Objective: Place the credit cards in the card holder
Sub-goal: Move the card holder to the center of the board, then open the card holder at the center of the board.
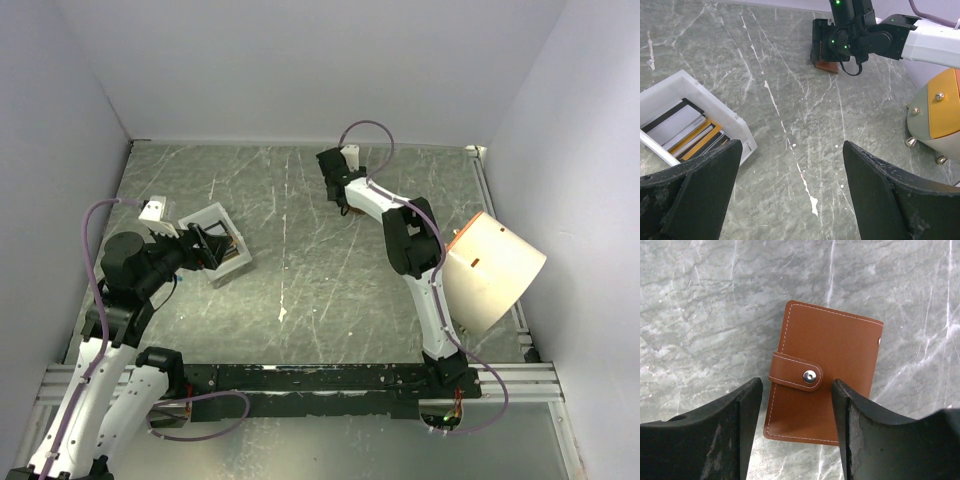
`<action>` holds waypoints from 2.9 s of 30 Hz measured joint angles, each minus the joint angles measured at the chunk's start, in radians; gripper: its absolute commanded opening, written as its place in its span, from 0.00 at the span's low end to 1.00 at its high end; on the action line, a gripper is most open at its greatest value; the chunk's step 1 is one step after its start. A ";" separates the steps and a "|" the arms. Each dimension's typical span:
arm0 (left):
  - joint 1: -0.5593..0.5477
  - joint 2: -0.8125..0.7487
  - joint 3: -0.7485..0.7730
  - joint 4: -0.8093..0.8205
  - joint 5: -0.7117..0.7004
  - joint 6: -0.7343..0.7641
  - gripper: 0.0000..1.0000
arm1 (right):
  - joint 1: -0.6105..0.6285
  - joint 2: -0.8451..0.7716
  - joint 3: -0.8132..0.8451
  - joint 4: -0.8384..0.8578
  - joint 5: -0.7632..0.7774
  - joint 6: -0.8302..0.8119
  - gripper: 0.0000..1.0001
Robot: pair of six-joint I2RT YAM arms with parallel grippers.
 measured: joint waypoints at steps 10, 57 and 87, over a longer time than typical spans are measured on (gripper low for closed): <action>0.000 0.005 0.000 0.000 0.000 0.000 0.93 | -0.011 -0.021 -0.052 0.080 -0.048 -0.079 0.43; 0.000 0.110 0.012 -0.039 0.063 0.037 0.72 | 0.325 -0.697 -0.721 0.032 -0.436 0.004 0.44; -0.409 0.513 0.102 -0.116 -0.067 -0.149 0.40 | 0.133 -0.594 -0.836 0.140 -0.734 -0.010 0.07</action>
